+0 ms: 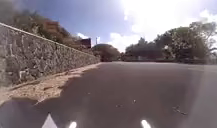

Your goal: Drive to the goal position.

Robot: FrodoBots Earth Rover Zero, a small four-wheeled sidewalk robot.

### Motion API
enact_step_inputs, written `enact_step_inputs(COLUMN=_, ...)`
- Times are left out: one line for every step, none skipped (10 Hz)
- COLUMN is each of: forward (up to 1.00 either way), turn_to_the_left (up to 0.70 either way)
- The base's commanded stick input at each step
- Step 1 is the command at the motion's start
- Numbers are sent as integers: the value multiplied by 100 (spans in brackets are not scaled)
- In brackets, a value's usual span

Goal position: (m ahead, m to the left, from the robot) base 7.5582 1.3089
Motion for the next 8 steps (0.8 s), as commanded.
enact_step_inputs(forward=50, turn_to_the_left=0)
enact_step_inputs(forward=50, turn_to_the_left=0)
enact_step_inputs(forward=50, turn_to_the_left=0)
enact_step_inputs(forward=50, turn_to_the_left=0)
enact_step_inputs(forward=50, turn_to_the_left=0)
enact_step_inputs(forward=50, turn_to_the_left=0)
enact_step_inputs(forward=50, turn_to_the_left=0)
enact_step_inputs(forward=50, turn_to_the_left=0)
